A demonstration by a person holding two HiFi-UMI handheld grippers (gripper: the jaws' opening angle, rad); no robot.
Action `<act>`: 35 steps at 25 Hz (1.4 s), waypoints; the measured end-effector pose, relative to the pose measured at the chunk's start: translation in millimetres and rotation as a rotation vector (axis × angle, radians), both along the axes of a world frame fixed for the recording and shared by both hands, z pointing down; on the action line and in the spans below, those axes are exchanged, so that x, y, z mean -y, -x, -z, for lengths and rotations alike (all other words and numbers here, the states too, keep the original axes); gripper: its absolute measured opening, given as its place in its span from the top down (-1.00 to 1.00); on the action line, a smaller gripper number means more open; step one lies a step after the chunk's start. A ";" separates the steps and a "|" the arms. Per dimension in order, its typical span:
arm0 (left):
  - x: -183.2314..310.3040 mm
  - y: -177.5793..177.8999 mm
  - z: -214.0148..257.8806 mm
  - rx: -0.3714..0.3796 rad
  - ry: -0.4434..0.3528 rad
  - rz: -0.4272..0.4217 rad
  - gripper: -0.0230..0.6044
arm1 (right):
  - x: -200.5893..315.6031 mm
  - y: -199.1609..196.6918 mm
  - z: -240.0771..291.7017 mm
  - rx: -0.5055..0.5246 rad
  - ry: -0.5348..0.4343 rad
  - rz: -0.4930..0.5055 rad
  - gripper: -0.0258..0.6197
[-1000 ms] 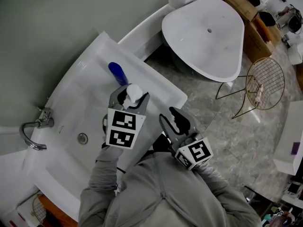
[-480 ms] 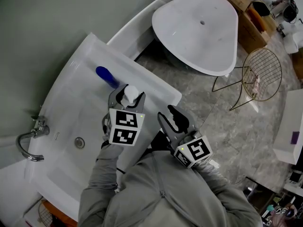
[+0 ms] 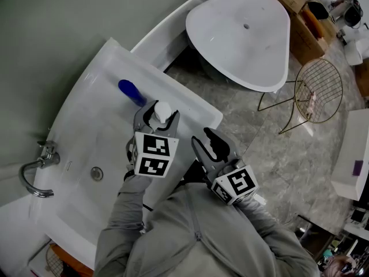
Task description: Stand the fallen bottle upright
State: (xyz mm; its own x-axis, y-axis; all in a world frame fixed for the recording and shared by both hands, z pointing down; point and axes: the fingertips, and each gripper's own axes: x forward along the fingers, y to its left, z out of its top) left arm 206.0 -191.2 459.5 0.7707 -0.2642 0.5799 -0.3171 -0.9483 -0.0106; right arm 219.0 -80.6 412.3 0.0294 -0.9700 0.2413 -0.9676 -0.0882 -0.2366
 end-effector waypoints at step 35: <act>-6.5 95.3 62.4 -0.156 -0.071 0.108 -0.01 | 10.3 51.9 29.9 -0.057 -0.083 0.107 0.43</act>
State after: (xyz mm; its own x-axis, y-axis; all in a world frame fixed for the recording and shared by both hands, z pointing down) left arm 110.7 -184.6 397.1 0.8146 -0.3864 0.4326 -0.4201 -0.9073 -0.0193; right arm 167.1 -90.9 382.4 -0.0641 -0.9848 0.1615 -0.9824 0.0338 -0.1836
